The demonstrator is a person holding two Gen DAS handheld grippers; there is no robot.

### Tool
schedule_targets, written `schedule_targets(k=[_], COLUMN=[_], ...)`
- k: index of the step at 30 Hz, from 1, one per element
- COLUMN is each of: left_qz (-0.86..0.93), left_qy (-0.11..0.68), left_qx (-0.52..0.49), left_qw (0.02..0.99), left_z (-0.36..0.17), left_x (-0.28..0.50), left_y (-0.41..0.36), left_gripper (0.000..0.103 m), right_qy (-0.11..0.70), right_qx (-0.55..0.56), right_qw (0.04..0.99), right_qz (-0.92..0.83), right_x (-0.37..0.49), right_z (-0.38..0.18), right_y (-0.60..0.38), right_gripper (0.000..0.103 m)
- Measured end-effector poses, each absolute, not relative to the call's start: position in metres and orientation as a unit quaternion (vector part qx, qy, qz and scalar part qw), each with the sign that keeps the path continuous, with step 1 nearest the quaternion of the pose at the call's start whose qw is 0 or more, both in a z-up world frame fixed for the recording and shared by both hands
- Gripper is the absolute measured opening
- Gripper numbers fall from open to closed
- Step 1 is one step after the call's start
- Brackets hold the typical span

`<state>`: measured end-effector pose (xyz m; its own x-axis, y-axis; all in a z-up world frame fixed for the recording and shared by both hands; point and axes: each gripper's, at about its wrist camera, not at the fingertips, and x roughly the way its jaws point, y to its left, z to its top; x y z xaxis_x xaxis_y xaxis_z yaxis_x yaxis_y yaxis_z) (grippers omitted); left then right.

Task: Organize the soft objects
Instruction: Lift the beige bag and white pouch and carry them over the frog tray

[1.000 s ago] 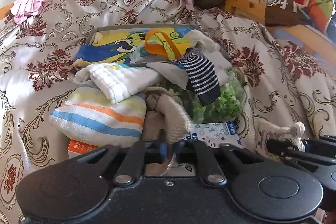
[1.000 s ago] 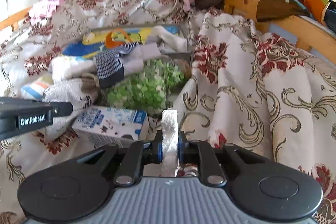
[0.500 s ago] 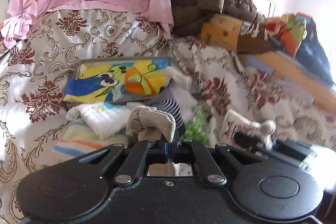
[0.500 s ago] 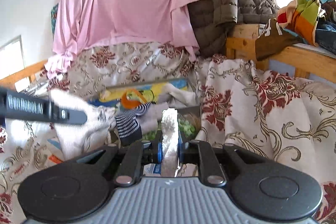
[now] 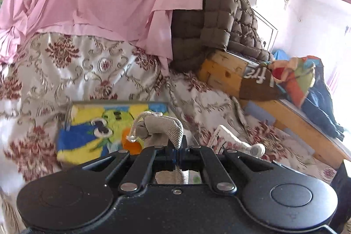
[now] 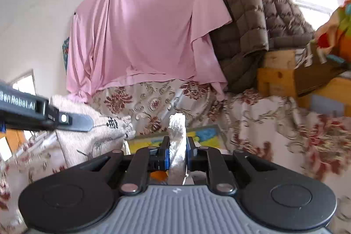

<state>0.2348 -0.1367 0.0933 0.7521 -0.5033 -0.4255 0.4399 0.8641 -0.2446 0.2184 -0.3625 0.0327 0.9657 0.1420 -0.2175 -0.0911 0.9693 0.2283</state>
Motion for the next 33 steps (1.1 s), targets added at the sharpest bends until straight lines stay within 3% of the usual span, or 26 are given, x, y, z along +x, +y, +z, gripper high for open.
schedule_targets(k=[8, 17, 28, 33], left_qz=[-0.258, -0.272, -0.238, -0.202], left_qy=[0.226, 0.244, 0.301, 0.312], left_qx=[-0.103, -0.180, -0.185, -0.151], left_qw=[0.934, 0.913, 0.905, 0.916], left_z=[0.090, 0.051, 0.001, -0.010], left_x=[0.321, 0.402, 0.437, 0.439], left_y=[-0.143, -0.164, -0.165, -0.163], left_gripper=[0.002, 0.002, 0.003, 0.005], right_qy=[0.163, 0.218, 0.263, 0.269], right_qx=[0.203, 0.318, 0.270, 0.202], right_qw=[0.960, 0.910, 0.918, 0.938], right_qz=[0.105, 0.152, 0.123, 0.077], right_x=[0.302, 0.364, 0.385, 0.380], right_z=[0.014, -0.026, -0.046, -0.043], right_y=[-0.397, -0.432, -0.417, -0.405], right_gripper=[0.016, 0.016, 0.016, 0.024])
